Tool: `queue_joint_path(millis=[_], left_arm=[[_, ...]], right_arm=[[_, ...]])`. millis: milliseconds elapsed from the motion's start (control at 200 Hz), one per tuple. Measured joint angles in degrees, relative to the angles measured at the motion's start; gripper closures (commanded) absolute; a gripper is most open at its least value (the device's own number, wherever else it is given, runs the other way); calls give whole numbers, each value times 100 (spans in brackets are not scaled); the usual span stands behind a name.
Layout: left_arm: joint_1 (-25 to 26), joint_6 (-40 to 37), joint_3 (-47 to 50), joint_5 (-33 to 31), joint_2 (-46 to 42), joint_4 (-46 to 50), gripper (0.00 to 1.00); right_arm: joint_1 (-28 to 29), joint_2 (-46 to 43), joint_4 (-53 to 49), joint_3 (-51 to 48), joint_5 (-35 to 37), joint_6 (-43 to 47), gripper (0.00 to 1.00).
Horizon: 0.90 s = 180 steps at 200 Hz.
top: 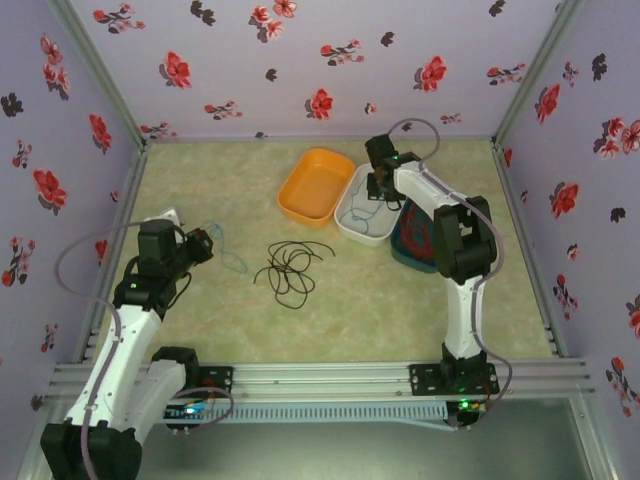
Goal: Untangle the cables
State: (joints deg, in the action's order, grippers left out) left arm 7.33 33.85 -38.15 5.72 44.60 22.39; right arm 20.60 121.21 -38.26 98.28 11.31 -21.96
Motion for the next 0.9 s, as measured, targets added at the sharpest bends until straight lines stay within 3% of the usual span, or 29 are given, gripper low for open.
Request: queue_joint_path(millis=[350, 475, 665, 900], left_arm=[[0, -33, -173, 15, -85, 140, 100], [0, -74, -188, 17, -85, 177, 100], [0, -175, -295, 39, -79, 225, 100], [0, -494, -632, 345, 79, 304, 100]], right_arm=[[0, -70, -129, 142, 79, 197, 50], [0, -328, -229, 127, 186, 212, 48], [15, -1235, -52, -315, 42, 238, 45], [243, -2706, 894, -1641, -710, 245, 40]])
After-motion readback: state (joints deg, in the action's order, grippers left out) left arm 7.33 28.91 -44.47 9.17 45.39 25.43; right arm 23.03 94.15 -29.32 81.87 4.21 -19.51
